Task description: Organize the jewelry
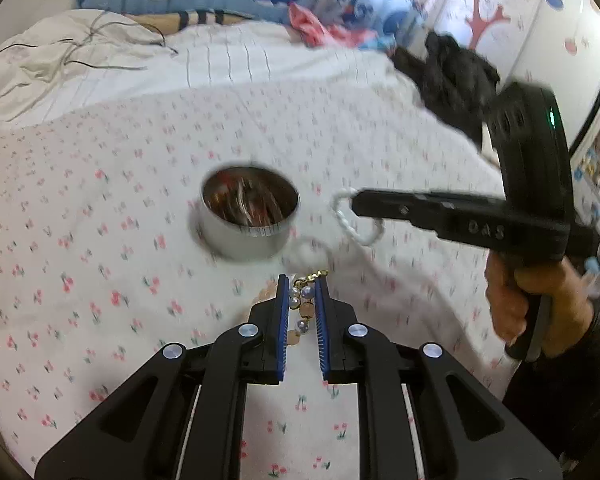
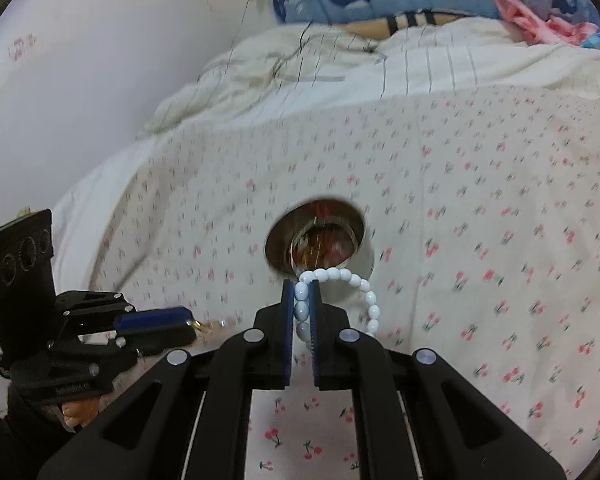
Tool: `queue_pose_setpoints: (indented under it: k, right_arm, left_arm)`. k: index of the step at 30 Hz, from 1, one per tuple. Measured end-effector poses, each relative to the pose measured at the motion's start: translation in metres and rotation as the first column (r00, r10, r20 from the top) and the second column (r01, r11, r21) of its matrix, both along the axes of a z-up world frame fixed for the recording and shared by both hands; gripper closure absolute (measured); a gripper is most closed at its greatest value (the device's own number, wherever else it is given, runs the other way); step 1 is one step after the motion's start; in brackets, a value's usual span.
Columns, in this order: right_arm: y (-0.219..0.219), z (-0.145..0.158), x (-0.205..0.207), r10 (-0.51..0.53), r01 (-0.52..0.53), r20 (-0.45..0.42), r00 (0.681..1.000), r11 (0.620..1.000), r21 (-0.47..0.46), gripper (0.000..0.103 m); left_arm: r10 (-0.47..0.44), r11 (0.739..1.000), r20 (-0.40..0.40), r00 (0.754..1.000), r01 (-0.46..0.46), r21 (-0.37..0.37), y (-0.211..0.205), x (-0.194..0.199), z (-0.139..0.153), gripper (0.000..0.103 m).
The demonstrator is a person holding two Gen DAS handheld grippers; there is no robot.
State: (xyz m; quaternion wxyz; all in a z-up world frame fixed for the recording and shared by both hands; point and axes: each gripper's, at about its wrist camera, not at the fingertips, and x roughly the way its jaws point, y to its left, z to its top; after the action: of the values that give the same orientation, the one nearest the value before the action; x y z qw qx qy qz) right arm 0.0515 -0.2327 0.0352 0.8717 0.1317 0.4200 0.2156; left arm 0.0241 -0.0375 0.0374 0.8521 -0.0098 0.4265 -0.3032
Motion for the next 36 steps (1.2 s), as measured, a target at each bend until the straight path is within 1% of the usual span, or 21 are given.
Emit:
queue_pose_setpoints:
  k: [5, 9, 12, 13, 14, 15, 16, 17, 18, 19, 20, 23, 25, 27, 29, 30, 31, 32, 33, 35, 36]
  right_arm:
    - [-0.013, 0.014, 0.006, -0.035, 0.034, 0.026, 0.999, 0.998, 0.048, 0.095]
    - [-0.019, 0.017, 0.009, -0.056, 0.054, 0.031, 0.998, 0.995, 0.082, 0.095]
    - [-0.020, 0.019, 0.012, -0.068, 0.064, 0.041, 0.997, 0.994, 0.091, 0.095]
    - [-0.020, 0.020, 0.015, -0.072, 0.068, 0.042, 0.996, 0.994, 0.091, 0.095]
    - [-0.020, 0.020, 0.016, -0.074, 0.070, 0.042, 0.996, 0.993, 0.091, 0.095]
    - [-0.019, 0.019, 0.019, -0.074, 0.070, 0.041, 0.996, 0.993, 0.095, 0.095]
    - [-0.018, 0.018, 0.022, -0.074, 0.070, 0.038, 0.997, 0.993, 0.099, 0.095]
    - [-0.016, 0.017, 0.024, -0.073, 0.069, 0.035, 0.997, 0.992, 0.101, 0.095]
    - [-0.014, 0.015, 0.027, -0.070, 0.066, 0.031, 0.997, 0.992, 0.107, 0.095]
    - [-0.012, 0.015, 0.029, -0.068, 0.064, 0.029, 0.997, 0.992, 0.113, 0.095]
    - [-0.009, 0.013, 0.033, -0.061, 0.058, 0.026, 0.998, 0.991, 0.124, 0.095]
    - [0.000, 0.010, 0.044, -0.045, 0.041, 0.019, 0.999, 0.986, 0.164, 0.095]
    - [0.005, 0.005, 0.054, -0.030, 0.029, -0.001, 1.000, 0.969, 0.246, 0.095]
    - [0.007, -0.003, 0.063, -0.026, 0.033, -0.027, 0.999, 0.948, 0.316, 0.095]
    - [0.011, -0.014, 0.073, -0.075, 0.089, -0.069, 0.995, 0.967, 0.237, 0.095]
    - [0.012, -0.021, 0.078, -0.111, 0.124, -0.085, 0.990, 0.980, 0.157, 0.094]
    - [0.013, -0.027, 0.080, -0.147, 0.154, -0.091, 0.985, 0.985, 0.077, 0.086]
    - [0.011, -0.034, 0.081, -0.188, 0.191, -0.105, 0.977, 0.981, 0.015, 0.068]
    - [0.007, -0.038, 0.080, -0.216, 0.218, -0.111, 0.970, 0.976, 0.003, 0.063]
    - [0.005, -0.036, 0.076, -0.224, 0.224, -0.093, 0.970, 0.975, -0.016, 0.061]
    - [0.006, -0.032, 0.072, -0.222, 0.219, -0.072, 0.972, 0.975, -0.043, 0.060]
  left_arm:
    - [0.041, 0.997, 0.016, 0.999, -0.040, -0.069, 0.002, 0.022, 0.016, 0.092]
    - [0.043, 0.988, -0.004, 0.999, -0.043, -0.147, -0.003, 0.046, 0.019, 0.092]
    - [0.039, 0.981, -0.022, 0.999, -0.042, -0.188, -0.012, 0.063, 0.016, 0.092]
    - [0.038, 0.982, -0.029, 0.999, -0.043, -0.185, -0.016, 0.068, 0.011, 0.091]
    - [0.055, 0.987, -0.027, 0.998, -0.059, -0.151, -0.020, 0.075, 0.006, 0.091]
    - [0.100, 0.993, -0.017, 0.995, -0.101, -0.061, -0.026, 0.087, -0.007, 0.091]
    - [0.116, 0.993, -0.023, 0.993, -0.117, -0.002, -0.031, 0.094, -0.017, 0.091]
    - [0.133, 0.990, -0.031, 0.991, -0.131, 0.056, -0.034, 0.101, -0.026, 0.091]
    - [0.167, 0.978, -0.027, 0.986, -0.162, 0.133, -0.036, 0.107, -0.036, 0.091]
    - [0.176, 0.975, -0.035, 0.984, -0.169, 0.146, -0.034, 0.108, -0.042, 0.091]
    - [0.175, 0.977, -0.045, 0.983, -0.168, 0.131, -0.031, 0.107, -0.044, 0.091]
    - [0.183, 0.978, -0.029, 0.983, -0.179, 0.108, -0.022, 0.100, -0.036, 0.090]
    - [0.189, 0.980, -0.026, 0.982, -0.187, 0.068, -0.009, 0.095, -0.030, 0.088]
    - [0.211, 0.977, -0.024, 0.977, -0.210, 0.042, 0.003, 0.090, -0.024, 0.083]
    - [0.242, 0.970, -0.020, 0.970, -0.241, 0.037, 0.014, 0.085, -0.024, 0.074]
    - [0.262, 0.964, -0.017, 0.965, -0.262, 0.041, 0.020, 0.081, -0.026, 0.072]
    - [0.273, 0.961, -0.016, 0.962, -0.273, 0.043, 0.026, 0.078, -0.027, 0.068]
    - [0.295, 0.955, -0.016, 0.955, -0.294, 0.044, 0.030, 0.074, -0.029, 0.062]
    - [0.311, 0.950, -0.016, 0.950, -0.311, 0.041, 0.032, 0.070, -0.032, 0.059]
    - [0.352, 0.936, -0.011, 0.936, -0.351, 0.034, 0.037, 0.060, -0.036, 0.046]
    - [0.366, 0.930, -0.005, 0.931, -0.366, 0.040, 0.038, 0.055, -0.038, 0.043]
